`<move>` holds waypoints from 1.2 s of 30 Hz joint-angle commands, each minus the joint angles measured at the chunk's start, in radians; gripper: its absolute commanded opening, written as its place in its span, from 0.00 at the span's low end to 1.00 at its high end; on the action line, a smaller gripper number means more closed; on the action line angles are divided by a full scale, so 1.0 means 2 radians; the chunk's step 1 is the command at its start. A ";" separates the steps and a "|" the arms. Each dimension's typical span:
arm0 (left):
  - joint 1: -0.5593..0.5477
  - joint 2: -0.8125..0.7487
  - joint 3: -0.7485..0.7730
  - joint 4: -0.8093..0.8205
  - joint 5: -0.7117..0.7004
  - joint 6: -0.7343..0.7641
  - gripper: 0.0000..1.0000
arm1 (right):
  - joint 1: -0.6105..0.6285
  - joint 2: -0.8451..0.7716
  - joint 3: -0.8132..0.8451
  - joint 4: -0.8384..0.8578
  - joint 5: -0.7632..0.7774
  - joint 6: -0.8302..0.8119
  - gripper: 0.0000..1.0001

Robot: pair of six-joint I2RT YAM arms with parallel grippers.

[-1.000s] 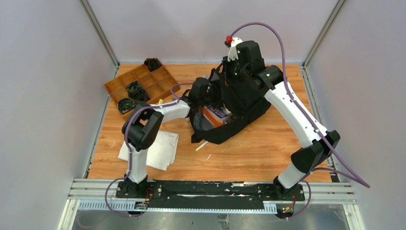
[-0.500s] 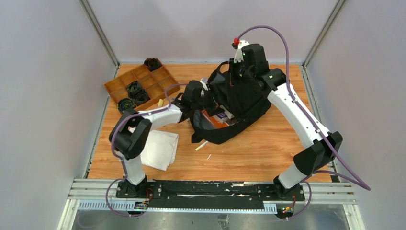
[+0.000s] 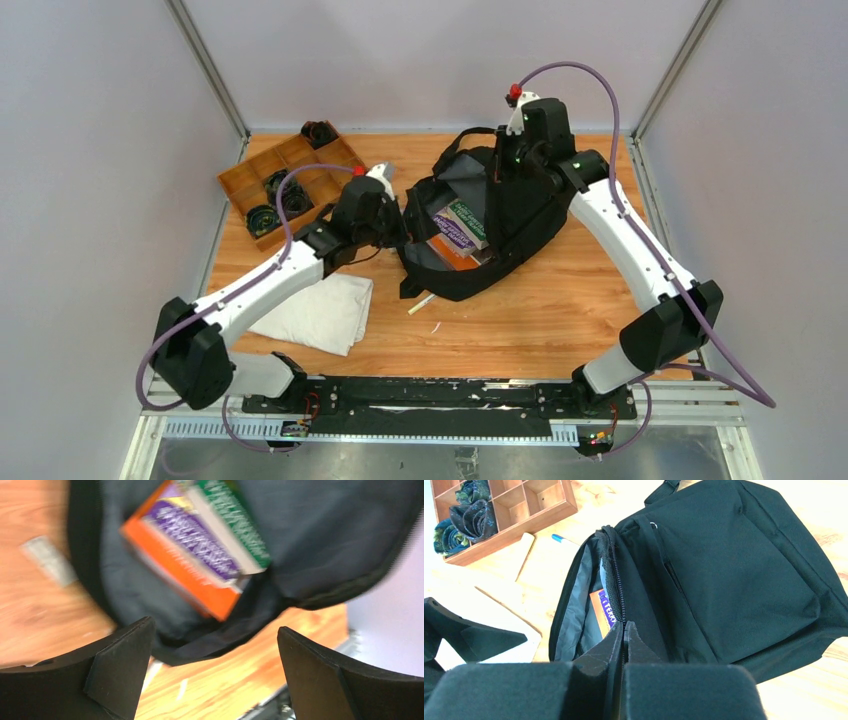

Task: Pack the student bag
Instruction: Place the book in the student bag, then adjust the student bag at the center of the board.

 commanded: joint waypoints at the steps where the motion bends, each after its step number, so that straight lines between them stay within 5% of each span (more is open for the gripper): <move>1: 0.023 -0.033 -0.054 -0.079 -0.097 0.051 1.00 | -0.014 -0.023 -0.011 0.009 -0.006 0.007 0.00; 10: 0.028 0.061 -0.077 -0.007 -0.041 0.036 1.00 | -0.015 -0.031 -0.018 0.012 -0.013 0.012 0.00; 12: 0.028 0.094 -0.062 -0.006 -0.018 0.042 0.93 | -0.015 -0.035 -0.021 0.011 -0.010 0.012 0.00; 14: 0.028 0.114 -0.055 0.019 0.005 0.036 0.77 | -0.019 -0.045 -0.028 0.011 -0.006 0.011 0.00; 18: 0.026 0.151 -0.017 0.047 0.042 0.035 0.22 | -0.025 -0.073 -0.041 -0.003 0.012 0.003 0.00; 22: 0.016 0.205 0.064 0.030 0.057 0.056 0.00 | -0.025 -0.109 -0.066 -0.029 0.023 -0.014 0.00; 31: 0.006 0.292 0.184 -0.004 0.110 0.067 0.05 | -0.031 -0.146 -0.122 -0.070 0.059 -0.025 0.00; 36: 0.006 0.236 0.139 -0.022 0.076 0.086 0.42 | -0.033 -0.144 -0.126 -0.074 0.046 -0.027 0.00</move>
